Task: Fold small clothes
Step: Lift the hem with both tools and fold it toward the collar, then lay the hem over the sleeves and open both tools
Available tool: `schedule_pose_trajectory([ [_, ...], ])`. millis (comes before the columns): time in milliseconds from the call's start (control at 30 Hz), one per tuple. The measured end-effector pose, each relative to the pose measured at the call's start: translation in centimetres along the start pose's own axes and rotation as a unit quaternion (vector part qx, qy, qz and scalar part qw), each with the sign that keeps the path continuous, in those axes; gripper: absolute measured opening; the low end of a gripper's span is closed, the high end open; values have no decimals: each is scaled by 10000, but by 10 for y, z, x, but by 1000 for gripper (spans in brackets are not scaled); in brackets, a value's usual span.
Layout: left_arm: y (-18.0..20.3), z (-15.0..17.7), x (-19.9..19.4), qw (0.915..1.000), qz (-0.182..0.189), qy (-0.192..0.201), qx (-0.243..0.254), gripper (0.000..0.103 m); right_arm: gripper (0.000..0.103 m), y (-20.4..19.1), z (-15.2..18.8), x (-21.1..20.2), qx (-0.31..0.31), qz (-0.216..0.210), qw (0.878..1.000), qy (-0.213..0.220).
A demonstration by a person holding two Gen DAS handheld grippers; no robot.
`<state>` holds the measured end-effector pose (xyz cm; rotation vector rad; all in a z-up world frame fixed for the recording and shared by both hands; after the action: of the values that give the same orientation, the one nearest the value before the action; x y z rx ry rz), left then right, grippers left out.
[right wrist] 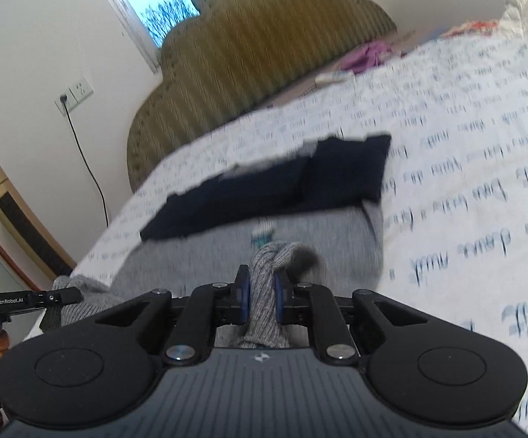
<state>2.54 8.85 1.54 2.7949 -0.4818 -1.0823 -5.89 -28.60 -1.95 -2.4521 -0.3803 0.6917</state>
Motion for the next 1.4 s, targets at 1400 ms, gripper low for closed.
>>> schedule_pose_trajectory([
  [1400, -15, -169, 205, 9906, -657, -1173, -245, 9, 13, 78, -120, 129, 912, 589, 9928, 509],
])
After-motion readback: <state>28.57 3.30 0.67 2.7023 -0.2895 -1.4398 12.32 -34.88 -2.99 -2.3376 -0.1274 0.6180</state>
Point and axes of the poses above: each gripper's, at about its wrist camera, not at the fingertips, and x roughly the way its jaws point, y to its right, z to its underside, the point moved 3 cm from there along x, roughly the way its jaws point, and after that the axes turned 6 degrees about -z, right-handed, at the moved point
